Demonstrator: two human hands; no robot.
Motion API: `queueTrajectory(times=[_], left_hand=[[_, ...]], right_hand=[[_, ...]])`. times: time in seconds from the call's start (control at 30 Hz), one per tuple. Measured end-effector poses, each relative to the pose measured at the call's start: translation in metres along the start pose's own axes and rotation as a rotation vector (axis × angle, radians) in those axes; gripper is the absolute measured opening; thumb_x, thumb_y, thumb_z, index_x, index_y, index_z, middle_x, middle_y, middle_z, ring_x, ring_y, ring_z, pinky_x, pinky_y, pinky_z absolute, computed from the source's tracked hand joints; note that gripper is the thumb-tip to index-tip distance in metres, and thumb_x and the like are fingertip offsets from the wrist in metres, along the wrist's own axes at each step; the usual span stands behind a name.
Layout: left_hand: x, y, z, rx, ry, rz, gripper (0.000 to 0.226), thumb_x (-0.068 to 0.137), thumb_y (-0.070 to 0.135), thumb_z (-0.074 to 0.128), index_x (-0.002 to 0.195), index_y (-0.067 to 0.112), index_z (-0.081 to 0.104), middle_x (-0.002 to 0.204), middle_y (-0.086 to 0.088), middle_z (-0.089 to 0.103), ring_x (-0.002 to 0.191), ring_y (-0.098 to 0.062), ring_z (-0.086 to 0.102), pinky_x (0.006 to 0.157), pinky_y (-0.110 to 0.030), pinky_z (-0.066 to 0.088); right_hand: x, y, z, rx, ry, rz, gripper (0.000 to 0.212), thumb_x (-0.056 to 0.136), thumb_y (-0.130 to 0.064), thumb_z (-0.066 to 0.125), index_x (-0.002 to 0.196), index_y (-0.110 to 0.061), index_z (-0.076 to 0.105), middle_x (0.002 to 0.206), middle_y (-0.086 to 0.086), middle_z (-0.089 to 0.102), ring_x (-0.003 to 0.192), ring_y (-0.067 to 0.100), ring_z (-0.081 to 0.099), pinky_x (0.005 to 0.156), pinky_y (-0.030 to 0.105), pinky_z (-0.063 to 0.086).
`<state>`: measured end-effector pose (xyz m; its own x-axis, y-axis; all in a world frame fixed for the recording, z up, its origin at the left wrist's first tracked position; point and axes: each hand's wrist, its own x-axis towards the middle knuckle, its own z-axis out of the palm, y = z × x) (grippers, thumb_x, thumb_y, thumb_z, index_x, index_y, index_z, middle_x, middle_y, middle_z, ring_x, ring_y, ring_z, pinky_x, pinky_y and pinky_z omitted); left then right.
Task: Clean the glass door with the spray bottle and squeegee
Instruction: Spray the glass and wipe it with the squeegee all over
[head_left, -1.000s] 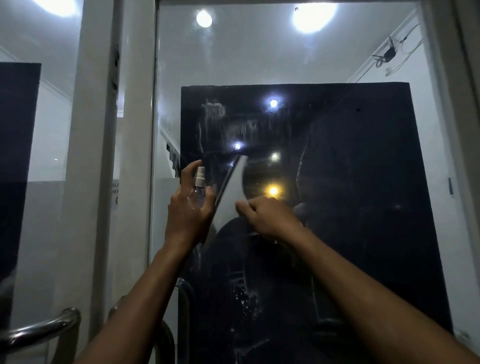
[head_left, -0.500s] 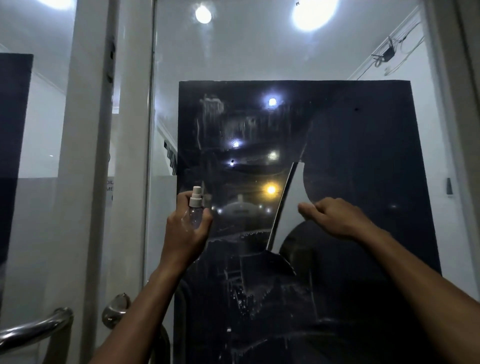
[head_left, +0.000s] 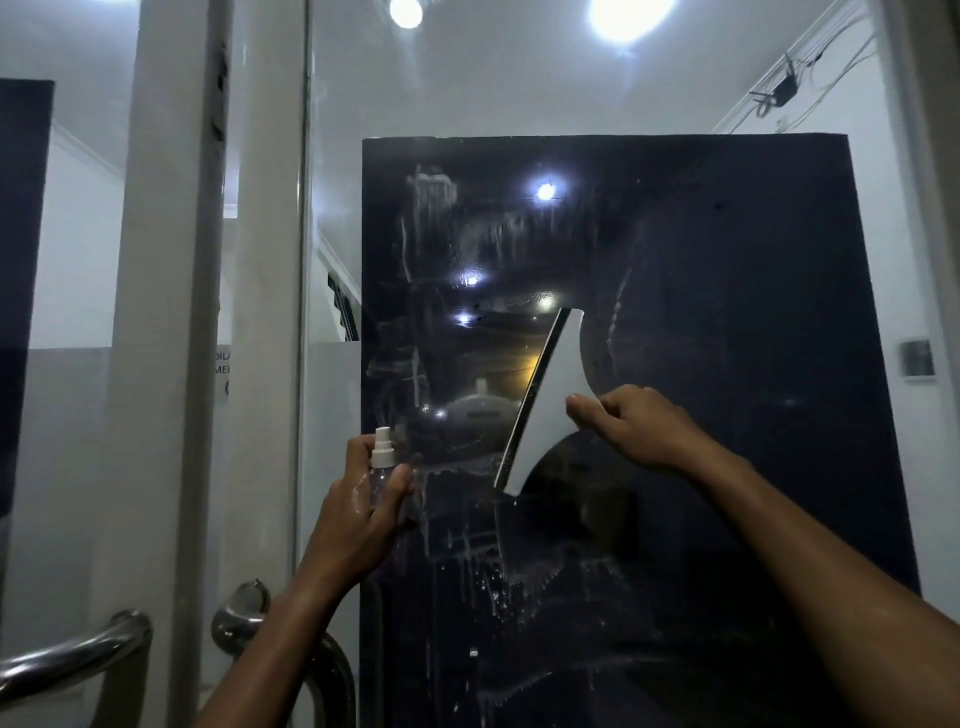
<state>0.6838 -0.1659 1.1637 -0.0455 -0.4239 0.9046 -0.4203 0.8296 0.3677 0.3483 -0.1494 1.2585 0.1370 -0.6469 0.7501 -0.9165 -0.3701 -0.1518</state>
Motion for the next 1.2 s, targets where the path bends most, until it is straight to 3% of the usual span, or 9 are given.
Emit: queueTrajectory(times=[0.13, 0.27, 0.33, 0.43, 0.67, 0.8, 1.07, 1.2], left_hand=[[-0.003, -0.001, 0.001, 0.001, -0.034, 0.000, 0.032, 0.093, 0.059, 0.046, 0.117, 0.040, 0.041, 0.084, 0.006, 0.069, 0.067, -0.018, 0.071, 0.058, -0.048, 0.061], [-0.008, -0.001, -0.006, 0.080, -0.044, -0.017, 0.023, 0.094, 0.064, 0.043, 0.112, 0.051, 0.038, 0.084, 0.016, 0.069, 0.066, -0.010, 0.070, 0.054, -0.023, 0.054], [-0.011, -0.001, -0.009, 0.122, -0.059, -0.057, 0.016, 0.098, 0.062, 0.043, 0.109, 0.053, 0.036, 0.080, 0.016, 0.069, 0.066, -0.007, 0.068, 0.052, -0.020, 0.049], [-0.014, 0.001, -0.013, 0.160, -0.100, -0.130, 0.021, 0.093, 0.059, 0.040, 0.109, 0.047, 0.036, 0.074, 0.005, 0.068, 0.066, -0.007, 0.067, 0.053, -0.024, 0.048], [-0.019, 0.001, -0.022, 0.199, -0.125, -0.221, 0.015, 0.104, 0.039, 0.046, 0.114, 0.029, 0.040, 0.080, -0.002, 0.069, 0.065, -0.013, 0.068, 0.062, -0.038, 0.055], [-0.026, 0.005, -0.032, 0.176, -0.110, -0.247, 0.014, 0.104, 0.038, 0.046, 0.115, 0.032, 0.039, 0.082, -0.004, 0.068, 0.069, -0.011, 0.069, 0.054, -0.021, 0.052], [-0.031, 0.016, -0.035, 0.091, -0.128, -0.302, 0.021, 0.102, 0.043, 0.047, 0.118, 0.031, 0.040, 0.086, -0.007, 0.068, 0.069, -0.014, 0.072, 0.051, -0.022, 0.052], [-0.037, 0.025, -0.040, 0.091, -0.140, -0.262, 0.031, 0.089, 0.062, 0.041, 0.112, 0.042, 0.039, 0.085, -0.004, 0.068, 0.074, -0.007, 0.070, 0.054, -0.020, 0.050]], right_hand=[[0.001, 0.000, 0.000, 0.026, 0.009, -0.006, 0.071, 0.090, -0.080, 0.029, 0.066, -0.021, 0.061, 0.063, -0.005, 0.063, 0.063, 0.010, 0.060, 0.064, 0.034, 0.047], [0.002, -0.002, 0.000, 0.098, 0.017, -0.005, 0.065, 0.093, -0.074, 0.036, 0.053, -0.024, 0.045, 0.048, -0.010, 0.052, 0.051, 0.007, 0.050, 0.061, 0.031, 0.038], [0.003, -0.004, 0.000, 0.103, 0.018, -0.010, 0.065, 0.093, -0.073, 0.037, 0.051, -0.024, 0.043, 0.045, -0.011, 0.050, 0.050, 0.006, 0.048, 0.060, 0.031, 0.036], [0.006, -0.009, -0.001, 0.108, 0.018, -0.024, 0.065, 0.093, -0.073, 0.037, 0.052, -0.023, 0.045, 0.048, -0.008, 0.049, 0.050, 0.006, 0.048, 0.061, 0.031, 0.036], [0.010, -0.022, -0.008, 0.141, 0.022, -0.044, 0.068, 0.093, -0.073, 0.036, 0.055, -0.018, 0.043, 0.055, 0.001, 0.051, 0.055, 0.016, 0.051, 0.066, 0.039, 0.046], [0.008, -0.031, -0.006, 0.165, 0.010, -0.040, 0.065, 0.095, -0.069, 0.040, 0.051, -0.021, 0.040, 0.048, -0.005, 0.046, 0.049, 0.014, 0.047, 0.058, 0.033, 0.038], [0.005, -0.045, -0.007, 0.237, -0.002, -0.033, 0.062, 0.098, -0.064, 0.042, 0.052, -0.022, 0.041, 0.051, -0.005, 0.045, 0.050, 0.013, 0.044, 0.059, 0.032, 0.037], [0.010, -0.064, -0.014, 0.252, 0.002, -0.050, 0.061, 0.100, -0.062, 0.040, 0.053, -0.022, 0.044, 0.052, -0.005, 0.048, 0.052, 0.013, 0.046, 0.060, 0.032, 0.036]])
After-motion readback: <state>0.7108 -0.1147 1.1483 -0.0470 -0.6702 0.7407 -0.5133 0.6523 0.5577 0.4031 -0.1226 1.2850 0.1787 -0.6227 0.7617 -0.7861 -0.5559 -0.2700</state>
